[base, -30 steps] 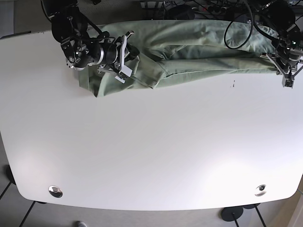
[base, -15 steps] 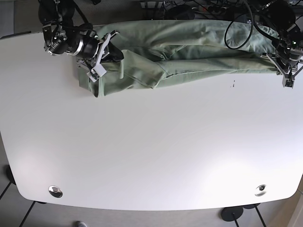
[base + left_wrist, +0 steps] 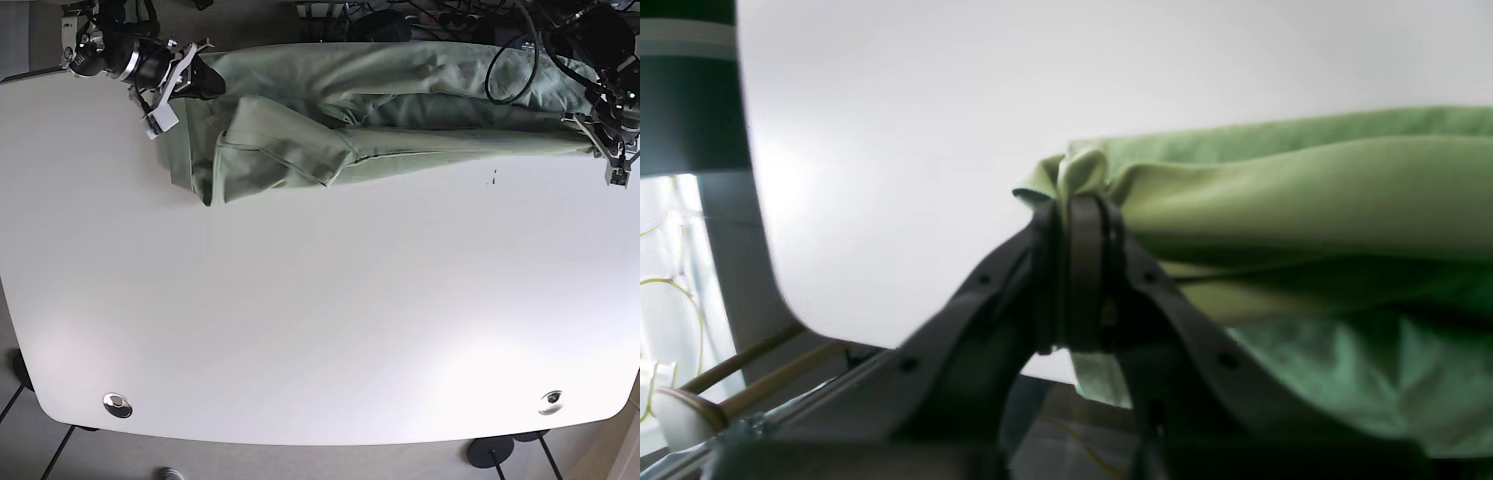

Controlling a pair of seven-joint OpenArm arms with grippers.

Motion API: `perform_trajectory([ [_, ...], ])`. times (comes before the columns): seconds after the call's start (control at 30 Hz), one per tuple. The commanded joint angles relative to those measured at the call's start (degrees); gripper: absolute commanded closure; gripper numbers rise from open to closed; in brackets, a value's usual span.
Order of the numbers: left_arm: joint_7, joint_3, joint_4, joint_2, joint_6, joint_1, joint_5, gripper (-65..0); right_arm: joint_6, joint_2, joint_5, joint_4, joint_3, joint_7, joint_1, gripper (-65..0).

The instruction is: Fold the T-shirt properly

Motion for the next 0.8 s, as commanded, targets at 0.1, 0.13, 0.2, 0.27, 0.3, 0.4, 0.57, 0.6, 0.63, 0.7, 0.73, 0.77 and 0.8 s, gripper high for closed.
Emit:
perform_trajectory([
  [0.1,-0.3,-0.3,0.4,-2.0,0.2,-0.4,-0.1,0.0,-0.04,-1.3,-0.1,0.8,-4.7,1.2,5.1,-25.5],
  [0.13,-0.3,-0.3,0.5,-2.0,0.2,-0.4,-0.1,0.0,-0.04,-1.7,-0.9,0.8,-5.9,1.2,6.2,-33.5],
  [0.2,-0.3,-0.2,0.6,-1.9,0.2,-0.4,-0.1,0.0,-0.04,-3.2,-3.6,0.8,-8.1,1.2,8.3,-46.6],
  [0.27,-0.3,-0.2,0.3,-1.8,0.2,-0.5,-0.1,0.0,-0.04,-5.0,-8.5,0.7,-10.3,1.2,10.2,-50.9],
  [0.3,-0.3,-0.2,0.3,-1.8,0.2,-0.5,-0.1,0.0,-0.04,-6.0,-11.4,0.7,-11.6,1.2,11.2,-50.9],
  [0.4,-0.3,0.6,0.3,-1.8,0.2,-0.5,-0.1,-1.1,0.4,-9.5,-21.6,-0.3,-14.7,1.2,12.4,-50.7],
  [0.57,-0.1,1.1,4.9,-1.7,0.2,-0.3,-0.1,-29.0,0.66,-12.4,-26.9,-0.9,-15.0,1.2,13.1,-35.5],
  [0.6,0.0,0.7,6.2,-1.6,0.2,-0.2,-0.3,-33.6,0.66,-12.4,-26.9,-0.9,-15.0,1.2,13.2,-30.8],
  [0.63,0.1,0.4,7.1,-1.2,0.2,-0.1,-1.4,-36.4,0.66,-12.5,-27.0,-1.0,-15.0,1.2,13.2,-27.1],
  [0.7,0.1,0.3,7.5,-2.1,0.2,3.1,-7.2,-36.4,0.66,-12.4,-26.9,-1.0,-15.0,1.2,13.2,-21.2],
  [0.73,0.1,0.6,7.5,-2.8,0.2,5.4,-9.3,-36.0,0.66,-12.4,-27.0,-1.0,-15.0,1.2,13.2,-20.5],
  [0.77,0.1,0.6,7.5,-3.0,0.2,7.2,-10.7,-34.3,0.66,-12.4,-27.3,-1.0,-15.0,1.2,13.2,-20.3],
  [0.8,0.1,0.6,7.4,-2.7,0.2,8.6,-11.5,-32.1,0.66,-12.4,-27.4,-1.0,-14.9,1.2,13.2,-20.1],
])
